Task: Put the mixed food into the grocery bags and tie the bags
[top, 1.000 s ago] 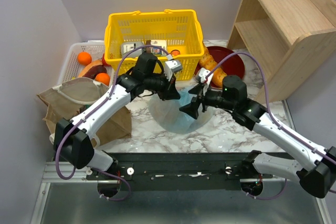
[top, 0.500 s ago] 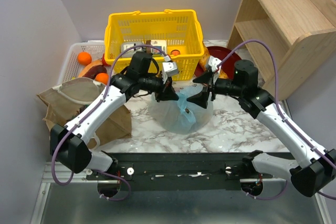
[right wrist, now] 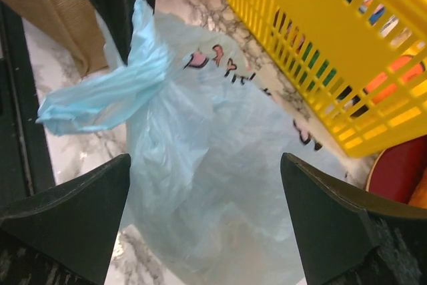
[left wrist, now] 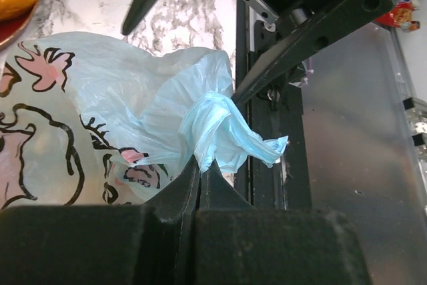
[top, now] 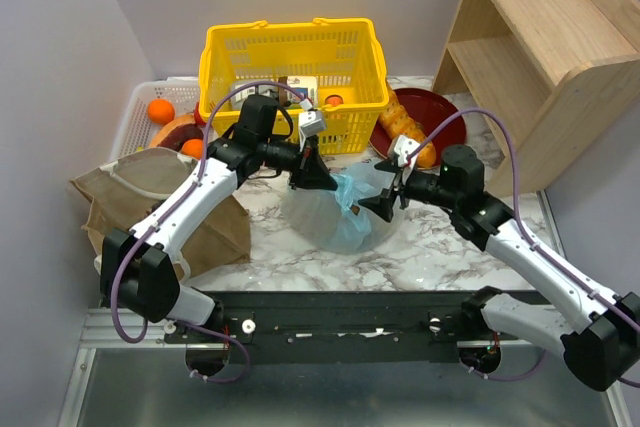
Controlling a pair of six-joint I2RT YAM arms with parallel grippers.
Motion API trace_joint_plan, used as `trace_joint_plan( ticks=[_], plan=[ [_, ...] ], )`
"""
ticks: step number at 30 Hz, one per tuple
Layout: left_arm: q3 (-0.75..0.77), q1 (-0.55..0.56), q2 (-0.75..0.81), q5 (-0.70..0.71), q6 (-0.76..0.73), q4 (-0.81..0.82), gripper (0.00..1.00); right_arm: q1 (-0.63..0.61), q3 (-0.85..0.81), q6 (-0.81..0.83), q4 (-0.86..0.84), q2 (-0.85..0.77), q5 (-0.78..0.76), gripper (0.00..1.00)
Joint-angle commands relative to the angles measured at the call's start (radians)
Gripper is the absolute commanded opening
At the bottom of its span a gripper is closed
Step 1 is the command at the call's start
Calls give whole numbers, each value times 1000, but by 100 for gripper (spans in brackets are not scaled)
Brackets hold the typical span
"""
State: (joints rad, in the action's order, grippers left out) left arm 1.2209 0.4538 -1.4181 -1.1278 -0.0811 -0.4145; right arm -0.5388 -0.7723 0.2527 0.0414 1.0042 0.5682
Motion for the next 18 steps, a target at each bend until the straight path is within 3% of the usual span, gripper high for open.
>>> trace_joint_plan(
  ticks=[1, 9, 18],
  plan=[
    [25, 2, -12, -87, -2, -20, 0, -23, -2, 53, -166, 62, -55, 100],
    [15, 2, -24, -110, -3, -12, 0, -99, 48, 49, -343, 157, -103, 100],
    [3, 2, -25, -135, 6, 0, 0, -112, 171, 45, -707, 231, -220, 98]
  ],
)
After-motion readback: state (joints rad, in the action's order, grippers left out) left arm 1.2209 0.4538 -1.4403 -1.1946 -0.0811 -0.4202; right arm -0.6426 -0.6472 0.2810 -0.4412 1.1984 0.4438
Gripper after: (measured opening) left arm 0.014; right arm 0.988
